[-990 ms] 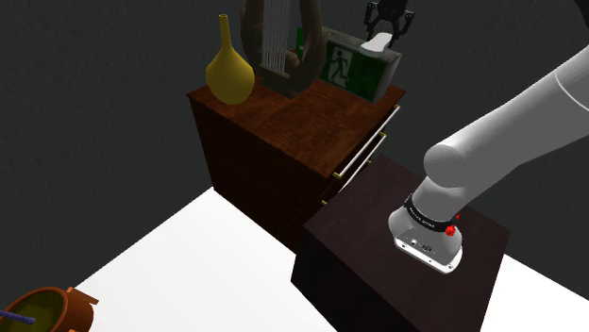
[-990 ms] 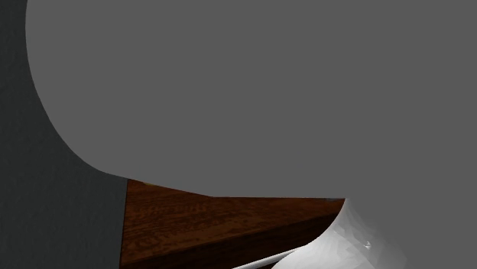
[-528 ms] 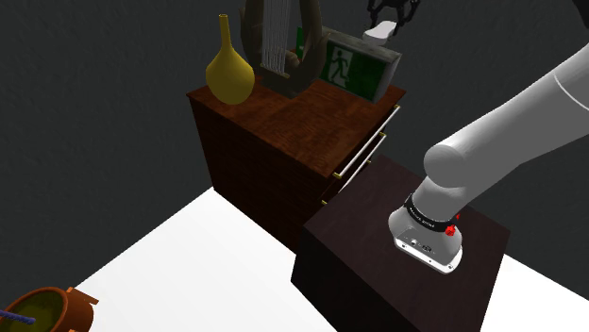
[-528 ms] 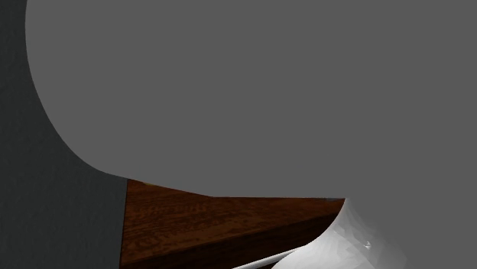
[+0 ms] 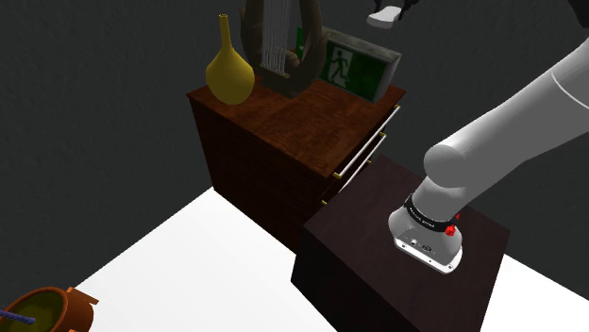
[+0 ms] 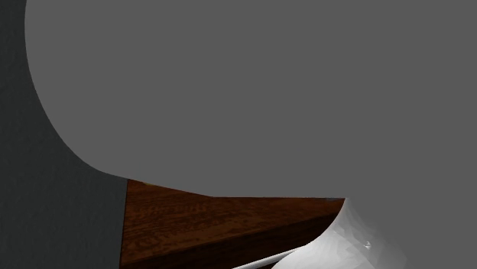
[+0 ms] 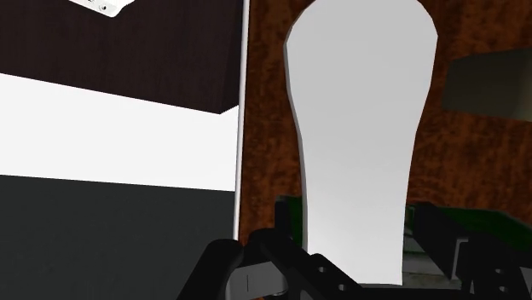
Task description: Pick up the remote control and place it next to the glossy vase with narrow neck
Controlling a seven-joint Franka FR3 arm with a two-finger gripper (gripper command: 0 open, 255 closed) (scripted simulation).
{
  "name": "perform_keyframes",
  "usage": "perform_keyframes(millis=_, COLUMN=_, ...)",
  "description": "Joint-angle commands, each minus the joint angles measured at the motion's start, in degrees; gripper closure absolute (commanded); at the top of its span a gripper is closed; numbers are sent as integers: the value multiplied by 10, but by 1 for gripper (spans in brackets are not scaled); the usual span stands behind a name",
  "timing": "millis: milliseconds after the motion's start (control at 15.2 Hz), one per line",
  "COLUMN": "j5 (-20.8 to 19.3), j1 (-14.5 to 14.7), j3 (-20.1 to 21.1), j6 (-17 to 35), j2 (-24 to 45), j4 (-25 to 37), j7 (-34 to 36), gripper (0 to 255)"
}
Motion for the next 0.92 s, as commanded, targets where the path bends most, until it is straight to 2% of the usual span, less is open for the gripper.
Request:
perform_keyframes(millis=0, j5=0, j1=0, j3=-1, j6=-15, j2=4, j4=20, j7=-1, gripper=255)
perform_keyframes(millis=198, j5=1, j1=0, j3=-1, j6=-38, j2=12, j4=50, j7=-2, gripper=255)
perform_keyframes(millis=858, j5=20, j1=53, j3=89, j6=-36, j2=28, j4=66, j7=140, gripper=255)
